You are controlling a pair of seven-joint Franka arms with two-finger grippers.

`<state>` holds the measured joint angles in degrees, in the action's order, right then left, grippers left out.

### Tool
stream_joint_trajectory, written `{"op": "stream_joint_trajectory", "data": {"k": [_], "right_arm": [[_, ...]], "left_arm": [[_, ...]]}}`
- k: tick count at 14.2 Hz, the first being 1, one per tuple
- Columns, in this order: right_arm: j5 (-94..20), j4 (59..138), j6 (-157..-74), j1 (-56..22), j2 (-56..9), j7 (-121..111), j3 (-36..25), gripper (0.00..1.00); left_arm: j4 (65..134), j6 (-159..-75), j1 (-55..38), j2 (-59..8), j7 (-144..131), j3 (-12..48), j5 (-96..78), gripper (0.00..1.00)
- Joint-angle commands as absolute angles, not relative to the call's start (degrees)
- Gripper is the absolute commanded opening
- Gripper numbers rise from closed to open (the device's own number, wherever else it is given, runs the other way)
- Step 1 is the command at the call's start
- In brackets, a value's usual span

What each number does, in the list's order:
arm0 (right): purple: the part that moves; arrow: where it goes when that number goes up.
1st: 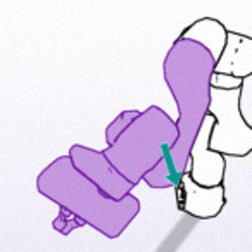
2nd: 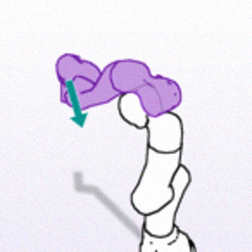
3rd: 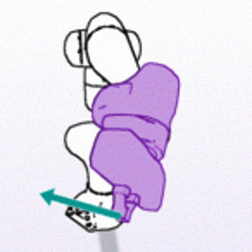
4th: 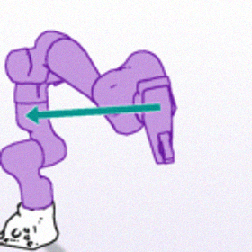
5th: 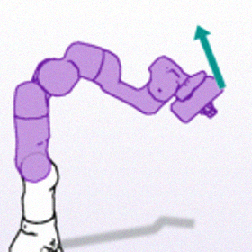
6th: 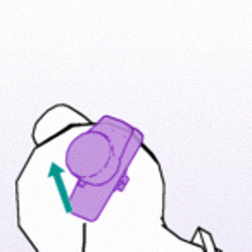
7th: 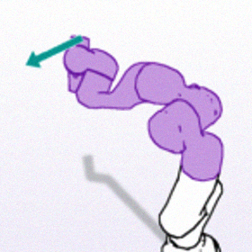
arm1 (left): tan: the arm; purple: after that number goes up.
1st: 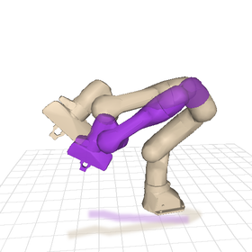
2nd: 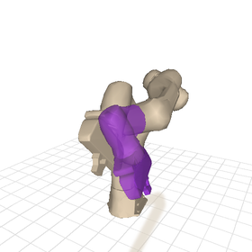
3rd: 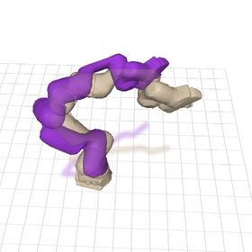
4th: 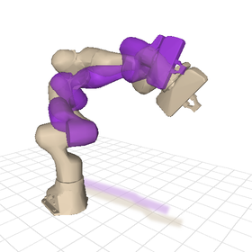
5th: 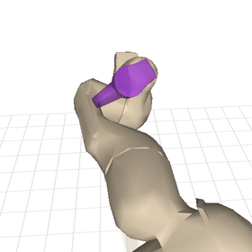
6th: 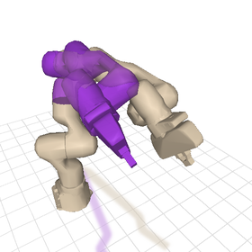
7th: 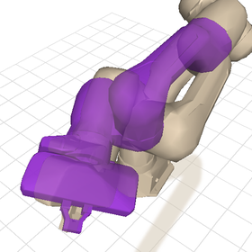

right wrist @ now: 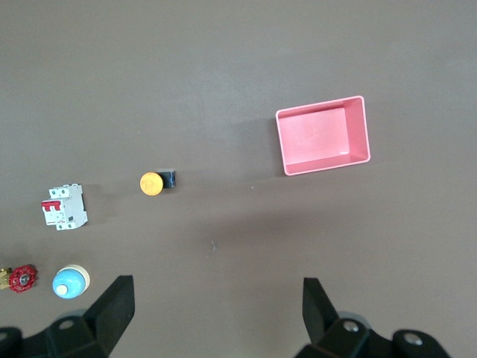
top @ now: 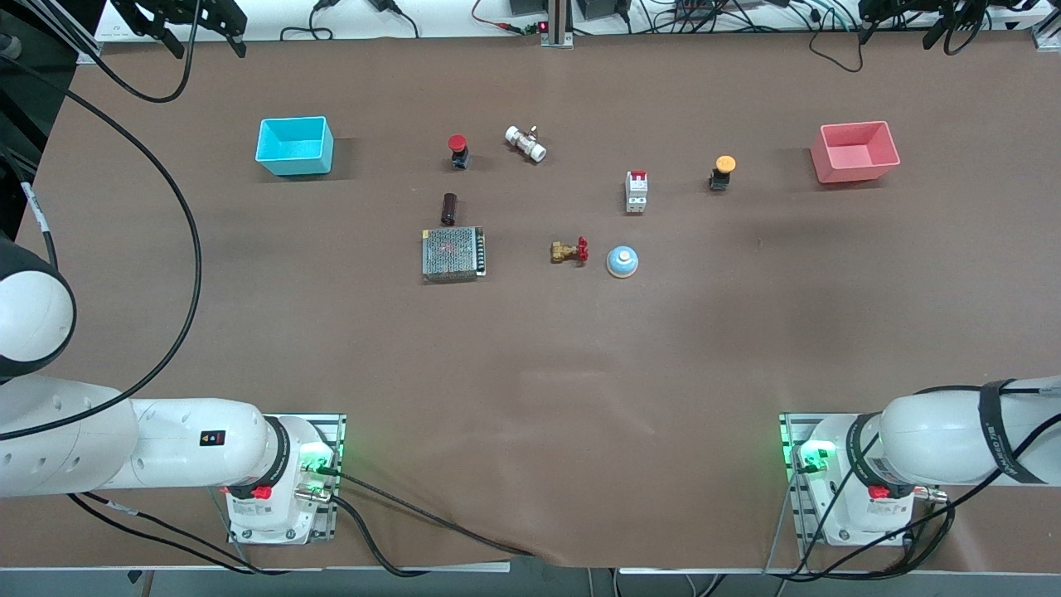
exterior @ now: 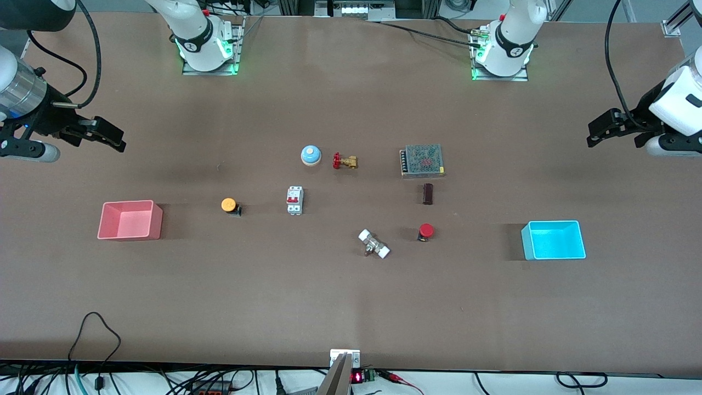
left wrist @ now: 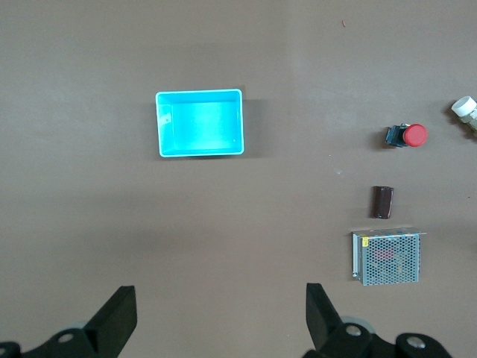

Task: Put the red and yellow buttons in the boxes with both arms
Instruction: 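Move the right gripper toward the yellow button while the left gripper reaches the red button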

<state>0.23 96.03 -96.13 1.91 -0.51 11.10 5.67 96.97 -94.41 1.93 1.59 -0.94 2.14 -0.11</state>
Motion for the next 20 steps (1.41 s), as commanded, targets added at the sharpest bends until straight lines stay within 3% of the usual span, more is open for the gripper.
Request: {"op": "stream_joint_trajectory", "data": {"k": [1,8,10,12,16,20], "right_arm": [[-0.6,95.7,-95.4,2.0,-0.5,11.2,5.6,1.0],[-0.6,96.7,-96.1,1.5,-1.8,11.6,6.0,1.0],[-0.9,98.5,-96.3,0.9,-2.9,11.3,6.7,1.0],[-0.9,99.8,-98.3,-1.0,-4.6,11.6,7.3,1.0],[-0.9,104.7,-110.0,-4.2,-9.0,15.9,7.4,1.0],[-0.4,106.8,-119.7,-5.5,-15.0,19.5,8.6,1.0]], "left_arm": [[94.8,-93.1,2.5,-0.3,0.0,2.3,-1.1,1.0],[94.7,-93.2,0.4,-2.5,-1.1,4.6,-1.2,1.0],[93.9,-93.9,-1.3,-7.4,-3.6,7.9,-2.2,1.0],[86.7,-94.2,-3.4,-14.6,-7.8,9.3,-3.0,1.0],[73.7,-96.4,-10.1,-28.6,-16.9,9.3,-2.9,1.0],[74.1,-109.6,-15.6,-36.4,-17.4,8.6,-1.8,1.0]]}}
